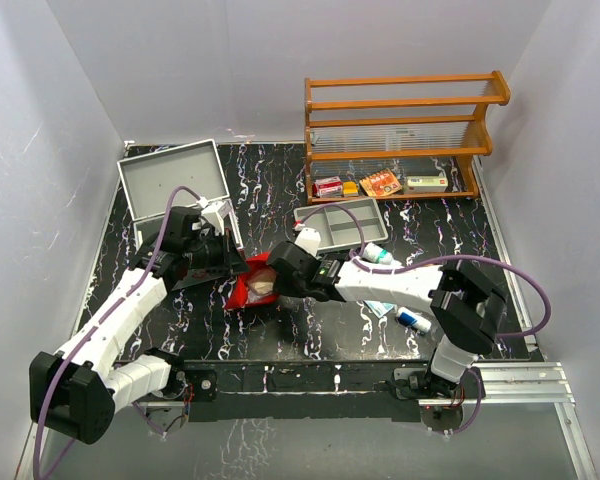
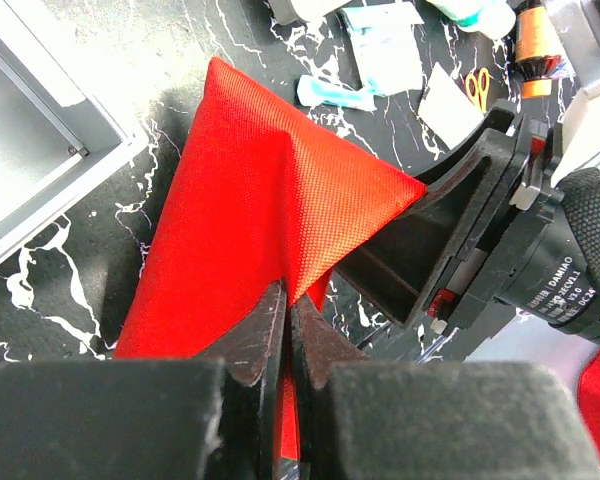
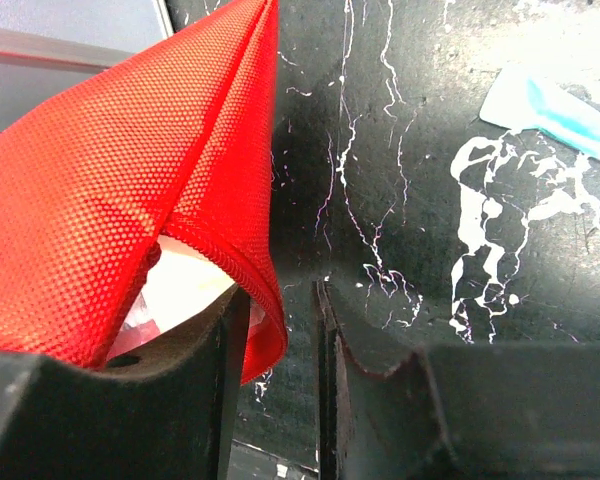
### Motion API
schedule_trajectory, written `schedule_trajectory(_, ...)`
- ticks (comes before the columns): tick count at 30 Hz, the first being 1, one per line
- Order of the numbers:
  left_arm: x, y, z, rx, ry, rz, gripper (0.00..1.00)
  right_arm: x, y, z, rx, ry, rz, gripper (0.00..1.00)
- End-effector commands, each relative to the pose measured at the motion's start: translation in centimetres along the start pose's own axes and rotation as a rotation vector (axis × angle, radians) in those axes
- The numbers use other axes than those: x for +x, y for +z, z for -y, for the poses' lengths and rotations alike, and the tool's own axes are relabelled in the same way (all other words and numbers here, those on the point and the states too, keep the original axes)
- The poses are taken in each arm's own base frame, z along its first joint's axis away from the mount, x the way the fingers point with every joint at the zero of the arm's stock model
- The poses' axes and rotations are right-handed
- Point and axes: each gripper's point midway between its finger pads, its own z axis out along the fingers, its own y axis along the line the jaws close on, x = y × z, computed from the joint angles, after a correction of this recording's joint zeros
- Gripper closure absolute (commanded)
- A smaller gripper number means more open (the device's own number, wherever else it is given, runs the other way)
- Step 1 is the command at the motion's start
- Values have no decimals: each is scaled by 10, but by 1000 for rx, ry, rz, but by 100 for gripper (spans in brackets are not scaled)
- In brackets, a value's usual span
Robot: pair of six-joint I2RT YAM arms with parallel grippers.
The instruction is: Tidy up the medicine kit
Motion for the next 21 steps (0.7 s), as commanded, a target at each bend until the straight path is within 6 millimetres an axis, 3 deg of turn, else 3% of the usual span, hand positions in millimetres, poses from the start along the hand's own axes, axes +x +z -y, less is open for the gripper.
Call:
schedule_trajectory(1,-12,-7,10,22,46,23,100,-16,-6,-23,-86,-1,29,70)
schedule_trajectory(7,-3,-5,7,28,67,-6,100,-39,-25,-44,-176,19,82,50)
schedule_trajectory(13,1,-1,-2,-4,60,-19,100,-48,-44,-55,-299,3,91,41)
schedule_trajectory(17,2,1,-5,-19,40,-18,100,-52,-60,-48,-337,-30,119,40)
schedule_trajectory(21,4,3,-7,-23,16,-14,100,-60,-73,-21,-308,-46,180,38)
